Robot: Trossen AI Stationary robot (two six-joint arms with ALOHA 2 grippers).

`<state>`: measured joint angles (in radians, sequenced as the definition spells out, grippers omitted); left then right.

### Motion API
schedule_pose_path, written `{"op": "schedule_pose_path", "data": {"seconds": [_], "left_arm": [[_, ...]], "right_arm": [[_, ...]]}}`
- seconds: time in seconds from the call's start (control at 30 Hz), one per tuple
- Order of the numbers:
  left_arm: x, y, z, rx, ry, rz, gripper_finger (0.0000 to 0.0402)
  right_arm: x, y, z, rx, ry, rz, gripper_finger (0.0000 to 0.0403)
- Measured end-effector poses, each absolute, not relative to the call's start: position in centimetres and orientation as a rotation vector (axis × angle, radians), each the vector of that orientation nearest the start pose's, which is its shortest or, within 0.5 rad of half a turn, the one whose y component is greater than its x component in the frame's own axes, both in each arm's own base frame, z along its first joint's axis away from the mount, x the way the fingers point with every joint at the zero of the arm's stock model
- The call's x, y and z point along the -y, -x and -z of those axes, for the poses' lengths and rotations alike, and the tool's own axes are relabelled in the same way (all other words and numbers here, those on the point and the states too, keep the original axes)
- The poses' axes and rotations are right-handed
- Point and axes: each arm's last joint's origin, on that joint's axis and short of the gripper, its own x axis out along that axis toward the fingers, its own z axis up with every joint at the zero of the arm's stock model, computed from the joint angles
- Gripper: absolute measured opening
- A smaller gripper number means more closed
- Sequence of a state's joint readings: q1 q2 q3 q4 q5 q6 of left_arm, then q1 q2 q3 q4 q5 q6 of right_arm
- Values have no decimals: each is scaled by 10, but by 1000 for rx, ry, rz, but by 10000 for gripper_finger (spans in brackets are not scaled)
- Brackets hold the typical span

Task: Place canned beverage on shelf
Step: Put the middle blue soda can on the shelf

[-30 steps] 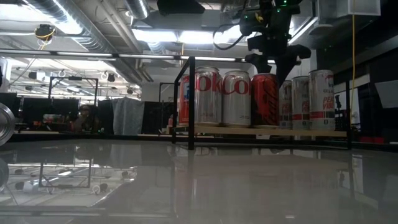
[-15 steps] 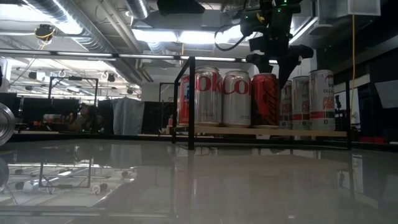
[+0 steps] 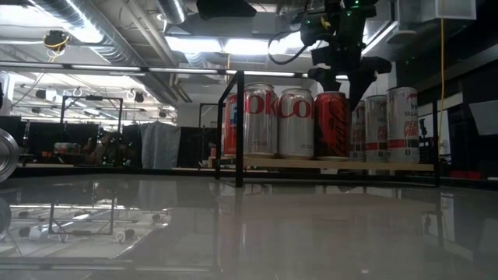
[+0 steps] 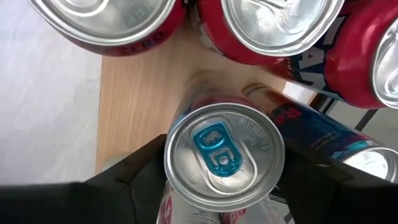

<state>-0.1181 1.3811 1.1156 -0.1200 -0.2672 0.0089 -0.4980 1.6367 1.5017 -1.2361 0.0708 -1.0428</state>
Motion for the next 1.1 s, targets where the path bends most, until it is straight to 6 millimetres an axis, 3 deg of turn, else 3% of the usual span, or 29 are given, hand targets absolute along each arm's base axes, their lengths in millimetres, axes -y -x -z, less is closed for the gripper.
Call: {"op": "schedule_pose_path", "data": {"seconds": [0.23,0.8,1.1], "left_arm": [[29,-310,-320,-379,-82,-145,318],[29,-310,-321,-379,-81,-146,318],[29,-310,-320,-379,-81,-146,318]], "right_arm": [[149,-270,-298,-1430,570,-256,298],[150,-269,-299,-1443,585,-235,294],[151,-271,-322,-1359,599,-138,294]]}}
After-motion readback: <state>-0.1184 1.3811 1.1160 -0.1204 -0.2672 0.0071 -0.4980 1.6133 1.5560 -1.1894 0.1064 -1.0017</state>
